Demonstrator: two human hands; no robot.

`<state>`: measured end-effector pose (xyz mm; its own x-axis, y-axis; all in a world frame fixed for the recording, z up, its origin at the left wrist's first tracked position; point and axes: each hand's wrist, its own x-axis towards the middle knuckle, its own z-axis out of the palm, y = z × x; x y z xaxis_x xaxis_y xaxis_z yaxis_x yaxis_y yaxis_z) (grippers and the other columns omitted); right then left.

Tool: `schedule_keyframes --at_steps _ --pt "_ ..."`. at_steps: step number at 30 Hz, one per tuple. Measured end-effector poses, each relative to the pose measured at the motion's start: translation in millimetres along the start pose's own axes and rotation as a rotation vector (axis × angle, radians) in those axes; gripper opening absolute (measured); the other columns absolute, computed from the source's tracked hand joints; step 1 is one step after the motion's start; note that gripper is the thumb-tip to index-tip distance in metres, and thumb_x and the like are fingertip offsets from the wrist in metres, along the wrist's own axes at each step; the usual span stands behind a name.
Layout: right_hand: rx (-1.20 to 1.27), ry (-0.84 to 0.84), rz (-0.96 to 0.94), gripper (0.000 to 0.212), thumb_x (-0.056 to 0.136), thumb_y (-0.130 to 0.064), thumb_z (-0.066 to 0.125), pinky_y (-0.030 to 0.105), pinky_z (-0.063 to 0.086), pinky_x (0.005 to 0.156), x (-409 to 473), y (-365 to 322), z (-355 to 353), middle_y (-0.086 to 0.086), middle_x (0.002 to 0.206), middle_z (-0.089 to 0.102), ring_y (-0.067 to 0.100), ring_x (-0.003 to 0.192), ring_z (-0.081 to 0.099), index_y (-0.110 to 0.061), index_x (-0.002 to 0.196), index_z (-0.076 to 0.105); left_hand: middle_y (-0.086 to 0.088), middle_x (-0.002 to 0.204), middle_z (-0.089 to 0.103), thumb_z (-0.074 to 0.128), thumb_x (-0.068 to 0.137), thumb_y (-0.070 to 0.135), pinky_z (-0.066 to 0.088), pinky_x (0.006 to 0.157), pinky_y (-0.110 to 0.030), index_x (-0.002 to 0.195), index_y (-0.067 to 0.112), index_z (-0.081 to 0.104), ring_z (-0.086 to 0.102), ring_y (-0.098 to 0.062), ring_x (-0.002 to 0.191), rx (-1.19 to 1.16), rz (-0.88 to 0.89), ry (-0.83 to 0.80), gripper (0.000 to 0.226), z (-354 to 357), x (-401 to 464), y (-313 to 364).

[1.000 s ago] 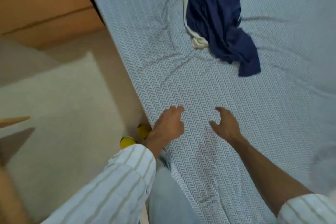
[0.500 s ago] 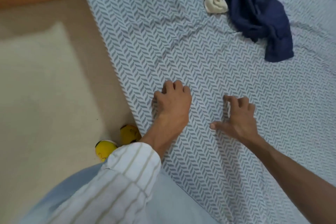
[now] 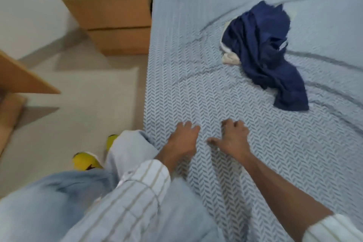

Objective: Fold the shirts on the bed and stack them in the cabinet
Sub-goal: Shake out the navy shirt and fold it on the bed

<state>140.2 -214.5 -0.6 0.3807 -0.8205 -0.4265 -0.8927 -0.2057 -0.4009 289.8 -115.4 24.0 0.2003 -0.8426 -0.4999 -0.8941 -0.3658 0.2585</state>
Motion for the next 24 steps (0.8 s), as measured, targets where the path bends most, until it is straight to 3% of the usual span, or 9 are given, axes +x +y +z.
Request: schedule_keyframes --at_steps 2,4,7,10,14,17,19,22,24 --pt "0.151 0.04 -0.024 0.061 0.082 -0.052 0.073 0.033 0.045 0.083 17 20 -21 0.01 0.123 0.056 0.027 0.107 0.057 -0.017 0.128 0.052 -0.015 0.133 0.048 0.067 0.084 0.019 0.042 0.104 -0.046 0.136 0.012 0.045 0.045 -0.038 0.127 -0.071 0.011 0.009 0.057 7 4 20" --pt "0.214 0.145 -0.045 0.049 0.089 -0.043 0.068 0.03 0.043 0.081 38 41 -47 0.011 0.12 0.062 0.027 0.102 0.061 -0.014 0.128 0.056 -0.018 0.134 0.049 0.072 0.083 0.018 0.043 0.103 -0.043 0.139 0.007 0.048 0.049 -0.034 0.126 -0.166 0.008 -0.013 0.061 8 10 38" --pt "0.167 0.353 -0.066 0.037 0.092 -0.031 0.066 0.039 0.043 0.095 75 72 -83 0.016 0.128 0.054 0.036 0.115 0.055 -0.01 0.122 0.057 -0.019 0.145 0.042 0.076 0.081 0.022 0.041 0.106 -0.04 0.14 0.006 0.046 0.042 -0.033 0.135 -0.153 -0.027 -0.024 0.068 15 21 60" --pt "0.079 0.495 -0.026 0.036 0.094 -0.019 0.06 0.046 0.043 0.093 108 94 -110 0.019 0.137 0.042 0.043 0.119 0.047 -0.006 0.126 0.051 -0.017 0.154 0.032 0.077 0.081 0.026 0.034 0.113 -0.04 0.147 0.011 0.038 0.033 -0.033 0.141 -0.056 -0.048 -0.045 0.078 23 34 68" --pt "0.039 0.396 0.123 0.046 0.095 -0.023 0.059 0.051 0.048 0.089 146 117 -123 0.02 0.134 0.051 0.043 0.117 0.053 -0.01 0.136 0.044 -0.017 0.166 0.008 0.079 0.081 0.034 0.025 0.118 -0.038 0.158 0.015 0.02 0.016 -0.034 0.151 0.05 -0.055 -0.144 0.099 24 44 63" --pt "0.001 0.378 0.212 0.029 0.094 -0.021 0.06 0.047 0.053 0.08 164 126 -120 0.023 0.112 0.064 0.043 0.101 0.061 -0.002 0.116 0.062 -0.016 0.167 0.003 0.079 0.082 0.035 0.023 0.12 -0.037 0.16 0.017 0.015 0.013 -0.033 0.152 0.044 -0.06 -0.181 0.102 21 49 62" --pt "0.02 0.38 0.251 0.022 0.094 -0.016 0.059 0.045 0.053 0.081 163 127 -118 0.023 0.109 0.067 0.043 0.1 0.062 -0.003 0.11 0.068 -0.016 0.167 0.0 0.075 0.086 0.034 0.02 0.122 -0.038 0.16 0.017 0.011 0.009 -0.034 0.153 0.04 -0.058 -0.186 0.1 22 48 63" --pt "0.151 0.383 0.178 0.018 0.097 -0.013 0.052 0.04 0.048 0.075 142 116 -115 0.019 0.103 0.068 0.036 0.092 0.061 -0.004 0.1 0.067 -0.016 0.167 -0.002 0.069 0.091 0.037 0.017 0.122 -0.039 0.16 0.016 0.01 0.005 -0.034 0.153 -0.005 -0.058 -0.179 0.094 19 42 64" --pt "0.265 0.38 0.027 0.018 0.098 -0.014 0.049 0.038 0.045 0.079 114 102 -108 0.012 0.096 0.065 0.028 0.091 0.059 -0.005 0.096 0.064 -0.015 0.166 0.008 0.063 0.094 0.045 0.019 0.121 -0.04 0.157 0.015 0.025 0.012 -0.033 0.153 -0.129 -0.07 -0.168 0.08 15 36 63"
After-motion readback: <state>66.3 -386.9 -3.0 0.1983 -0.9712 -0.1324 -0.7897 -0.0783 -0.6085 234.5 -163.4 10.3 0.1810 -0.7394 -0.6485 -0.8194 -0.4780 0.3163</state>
